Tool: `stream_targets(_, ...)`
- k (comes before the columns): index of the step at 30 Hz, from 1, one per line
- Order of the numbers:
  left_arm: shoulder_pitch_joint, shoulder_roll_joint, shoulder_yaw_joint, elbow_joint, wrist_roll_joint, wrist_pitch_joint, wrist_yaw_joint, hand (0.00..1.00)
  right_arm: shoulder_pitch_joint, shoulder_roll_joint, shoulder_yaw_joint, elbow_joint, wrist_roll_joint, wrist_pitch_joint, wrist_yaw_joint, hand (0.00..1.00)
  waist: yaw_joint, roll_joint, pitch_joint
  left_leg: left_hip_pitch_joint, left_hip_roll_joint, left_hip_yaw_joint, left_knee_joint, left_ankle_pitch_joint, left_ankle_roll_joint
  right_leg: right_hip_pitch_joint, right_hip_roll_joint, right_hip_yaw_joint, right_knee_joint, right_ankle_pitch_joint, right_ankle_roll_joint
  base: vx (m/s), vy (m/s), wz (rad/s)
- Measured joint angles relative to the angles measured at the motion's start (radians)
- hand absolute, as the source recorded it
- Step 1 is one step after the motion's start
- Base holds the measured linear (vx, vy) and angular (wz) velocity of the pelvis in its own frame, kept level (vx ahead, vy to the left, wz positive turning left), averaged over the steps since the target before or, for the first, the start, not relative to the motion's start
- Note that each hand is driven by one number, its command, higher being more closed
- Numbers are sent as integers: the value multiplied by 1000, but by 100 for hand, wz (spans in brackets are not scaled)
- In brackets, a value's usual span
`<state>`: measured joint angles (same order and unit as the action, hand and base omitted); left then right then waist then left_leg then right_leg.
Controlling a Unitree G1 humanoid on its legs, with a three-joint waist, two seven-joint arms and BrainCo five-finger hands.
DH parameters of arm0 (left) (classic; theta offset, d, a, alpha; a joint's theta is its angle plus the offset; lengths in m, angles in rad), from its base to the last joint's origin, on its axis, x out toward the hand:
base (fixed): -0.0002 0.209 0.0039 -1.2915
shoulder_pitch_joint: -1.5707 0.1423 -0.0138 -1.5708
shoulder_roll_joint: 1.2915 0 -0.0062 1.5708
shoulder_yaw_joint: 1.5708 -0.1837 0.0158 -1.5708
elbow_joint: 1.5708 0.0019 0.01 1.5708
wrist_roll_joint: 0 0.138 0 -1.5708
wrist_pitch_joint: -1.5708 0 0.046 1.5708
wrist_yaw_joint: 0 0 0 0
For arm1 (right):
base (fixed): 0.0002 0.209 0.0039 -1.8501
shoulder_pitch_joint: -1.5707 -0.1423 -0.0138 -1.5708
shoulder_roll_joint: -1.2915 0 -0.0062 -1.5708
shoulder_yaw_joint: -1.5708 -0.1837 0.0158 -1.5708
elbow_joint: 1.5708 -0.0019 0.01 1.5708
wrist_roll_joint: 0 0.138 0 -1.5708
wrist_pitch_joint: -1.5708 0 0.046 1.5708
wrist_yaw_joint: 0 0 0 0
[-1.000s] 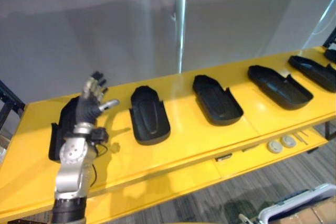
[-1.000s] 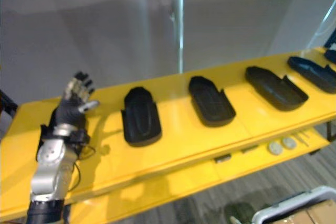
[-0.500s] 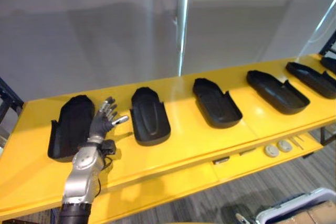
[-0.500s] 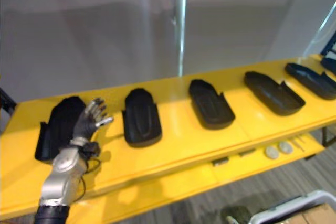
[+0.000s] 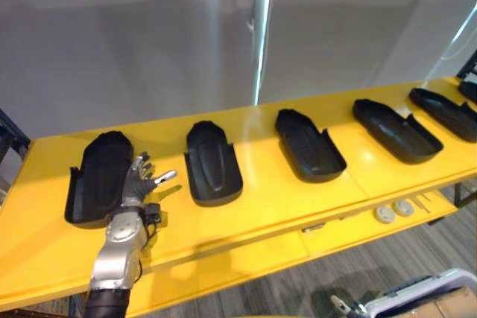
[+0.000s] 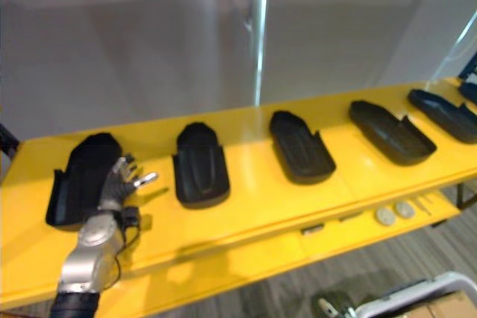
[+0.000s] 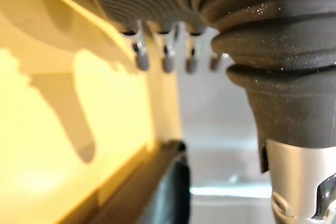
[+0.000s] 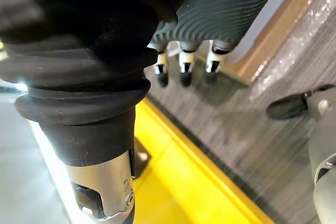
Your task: Walk over and take plastic housings, then place them on the shelf
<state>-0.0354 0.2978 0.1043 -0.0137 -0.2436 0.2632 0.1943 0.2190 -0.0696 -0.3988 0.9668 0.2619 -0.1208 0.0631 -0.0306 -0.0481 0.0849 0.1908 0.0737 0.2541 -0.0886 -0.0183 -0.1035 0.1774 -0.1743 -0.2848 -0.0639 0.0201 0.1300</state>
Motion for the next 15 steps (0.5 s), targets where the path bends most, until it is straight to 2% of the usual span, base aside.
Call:
stream_targets(8, 1, -4, 6, 5, 28, 0, 68, 0, -1, 4, 11, 0, 0, 13, 0, 0, -2, -7, 10, 0, -1, -1, 0, 0, 0, 1, -1, -3, 0, 1, 2, 0, 0, 0)
stream_targets(15, 11, -35, 17, 5, 57, 0, 82, 0, -3, 4, 11, 0, 0, 15, 0, 0, -7, -7, 12, 0, 0, -3, 0, 0, 0, 2, -1, -5, 0, 1, 2, 0, 0, 0)
